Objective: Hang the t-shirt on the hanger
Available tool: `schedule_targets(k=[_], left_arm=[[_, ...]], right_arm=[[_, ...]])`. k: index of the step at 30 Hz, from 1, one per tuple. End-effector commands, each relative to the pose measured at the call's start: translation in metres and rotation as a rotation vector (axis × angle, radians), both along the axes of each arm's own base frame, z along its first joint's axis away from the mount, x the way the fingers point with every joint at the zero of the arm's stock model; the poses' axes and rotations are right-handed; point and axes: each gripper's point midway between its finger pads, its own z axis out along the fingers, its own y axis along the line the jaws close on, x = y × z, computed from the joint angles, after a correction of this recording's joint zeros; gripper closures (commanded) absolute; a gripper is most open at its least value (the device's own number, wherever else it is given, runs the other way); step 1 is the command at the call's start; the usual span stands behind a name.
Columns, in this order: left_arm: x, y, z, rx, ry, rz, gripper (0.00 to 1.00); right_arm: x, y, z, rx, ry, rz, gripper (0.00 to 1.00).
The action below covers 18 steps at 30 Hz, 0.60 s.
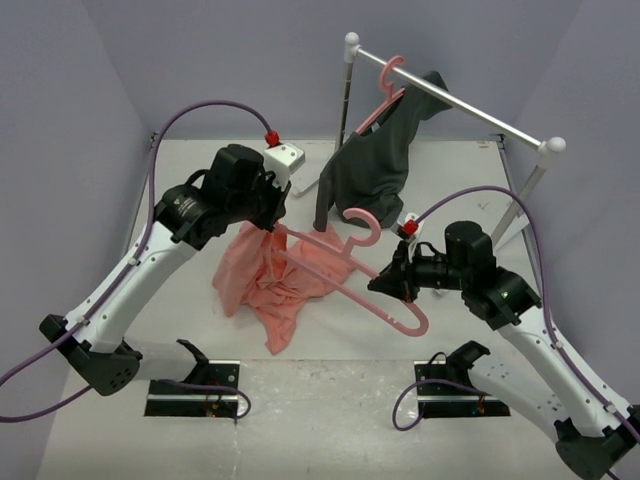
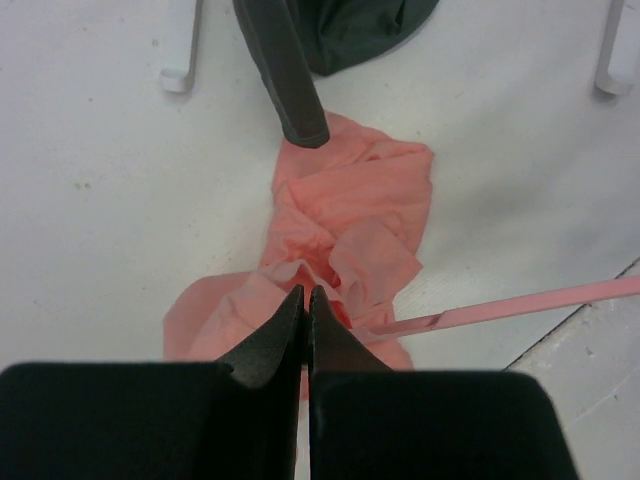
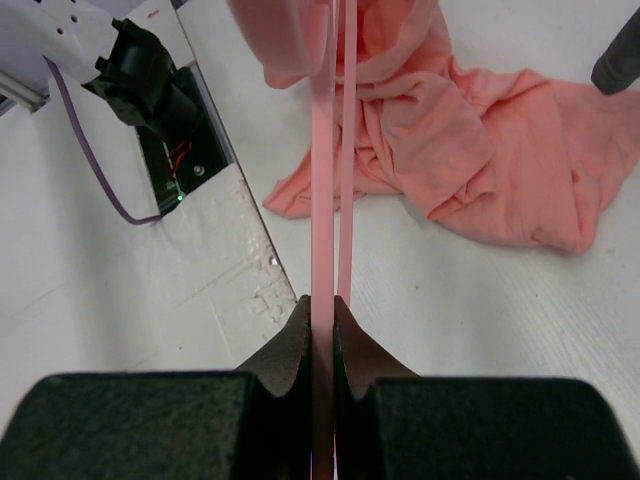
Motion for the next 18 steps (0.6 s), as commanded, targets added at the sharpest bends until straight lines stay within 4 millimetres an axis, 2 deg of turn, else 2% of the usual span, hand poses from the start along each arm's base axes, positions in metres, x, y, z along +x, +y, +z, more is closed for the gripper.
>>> schedule_targets(k=[1, 2, 4, 5, 7, 9, 11, 14, 15, 18], left_arm=[[-0.018, -0.022, 0.016, -0.052, -0.027, -0.142, 1.00], [-0.024, -0.024, 0.020, -0.058, -0.032, -0.162, 1.00], [-0.031, -0.026, 0.030, -0.069, -0.052, -0.186, 1.00], [-0.036, -0.027, 0.032, -0.076, -0.051, -0.200, 1.00], [-0.048, -0.026, 0.044, -0.108, -0.072, -0.246, 1.00], [-0.051, -0.023, 0.052, -0.106, -0.105, -0.263, 1.00], [-0.056, -0.019, 0.058, -0.108, -0.134, -0.276, 1.00], [-0.066, -0.017, 0.068, -0.122, -0.162, -0.307, 1.00], [-0.070, -0.016, 0.071, -0.127, -0.170, -0.321, 1.00], [-0.076, -0.011, 0.079, -0.132, -0.191, -0.321, 1.00]], right_arm=[[0.018, 0.016, 0.036, 0.086, -0.216, 0.074, 1.00], [0.029, 0.017, 0.036, 0.068, -0.260, 0.060, 1.00], [0.037, 0.021, 0.040, 0.067, -0.351, 0.089, 1.00], [0.033, 0.023, 0.037, 0.073, -0.338, 0.118, 1.00], [0.033, 0.030, 0.033, 0.072, -0.469, 0.236, 1.00], [0.025, 0.034, 0.031, 0.082, -0.526, 0.340, 1.00], [0.009, 0.035, 0.029, 0.095, -0.589, 0.487, 1.00], [0.004, 0.027, 0.032, 0.132, -0.596, 0.552, 1.00], [0.007, 0.021, 0.034, 0.147, -0.600, 0.548, 1.00], [0.032, 0.009, 0.026, 0.074, -0.603, 0.442, 1.00]])
